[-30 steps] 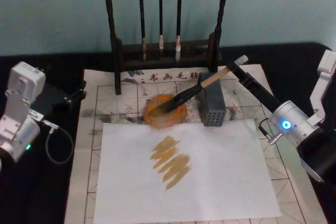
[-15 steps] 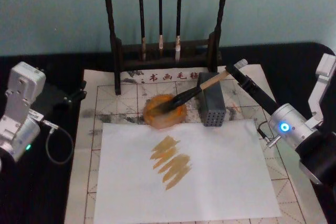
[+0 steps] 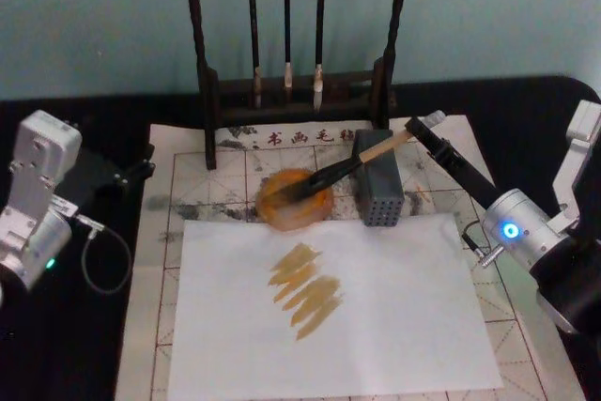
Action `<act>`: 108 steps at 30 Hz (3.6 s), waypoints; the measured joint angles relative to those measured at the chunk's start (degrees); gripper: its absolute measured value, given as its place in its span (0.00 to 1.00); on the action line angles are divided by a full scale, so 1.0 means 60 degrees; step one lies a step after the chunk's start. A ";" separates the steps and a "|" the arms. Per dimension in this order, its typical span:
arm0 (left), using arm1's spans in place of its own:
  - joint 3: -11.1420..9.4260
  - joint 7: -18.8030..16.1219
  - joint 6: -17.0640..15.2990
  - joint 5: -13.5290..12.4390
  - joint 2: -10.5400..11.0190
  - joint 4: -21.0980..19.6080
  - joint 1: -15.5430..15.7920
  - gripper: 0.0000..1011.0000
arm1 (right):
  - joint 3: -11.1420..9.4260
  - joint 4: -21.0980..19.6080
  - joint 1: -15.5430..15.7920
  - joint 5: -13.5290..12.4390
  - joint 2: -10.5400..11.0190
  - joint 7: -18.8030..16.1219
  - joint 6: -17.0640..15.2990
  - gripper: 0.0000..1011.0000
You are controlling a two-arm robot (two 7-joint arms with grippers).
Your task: Pick up the brush from the inkstone, write on the paper, then place the brush back to its original position.
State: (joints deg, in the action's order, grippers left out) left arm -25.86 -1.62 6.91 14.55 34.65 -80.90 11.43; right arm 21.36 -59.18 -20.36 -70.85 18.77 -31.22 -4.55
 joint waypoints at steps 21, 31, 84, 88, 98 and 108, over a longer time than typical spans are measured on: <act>0.0000 0.0000 0.0000 0.0000 0.0000 0.0000 0.0000 0.99 | 0.0018 -0.0016 -0.0009 0.0000 0.0007 0.0001 0.0004 0.18; 0.0000 0.0000 0.0000 0.0000 0.0000 -0.0001 0.0000 0.99 | 0.0019 -0.0016 -0.0009 0.0000 0.0007 0.0002 0.0006 0.18; 0.0000 0.0000 0.0000 0.0000 0.0000 0.0000 0.0000 0.99 | -0.0067 -0.0843 0.0345 -0.0050 0.0349 0.0293 -0.0198 0.99; 0.0001 0.0000 0.0001 0.0000 0.0000 0.0000 0.0000 0.99 | -0.0003 -0.1318 0.0536 0.0050 0.0700 0.0725 -0.0305 0.99; 0.0000 0.0000 0.0001 0.0000 0.0000 0.0000 0.0000 0.99 | 0.0453 -0.2227 0.0788 0.1767 0.1646 0.1682 0.0083 0.99; 0.0000 0.0000 0.0000 0.0000 0.0000 0.0000 0.0000 0.99 | 0.1031 -0.2801 0.0844 0.4130 0.2273 0.2831 0.0462 0.99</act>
State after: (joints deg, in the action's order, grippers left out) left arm -25.86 -1.62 6.91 14.55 34.65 -80.90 11.43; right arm 27.55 -75.99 -15.29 -46.07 32.41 -14.23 -1.78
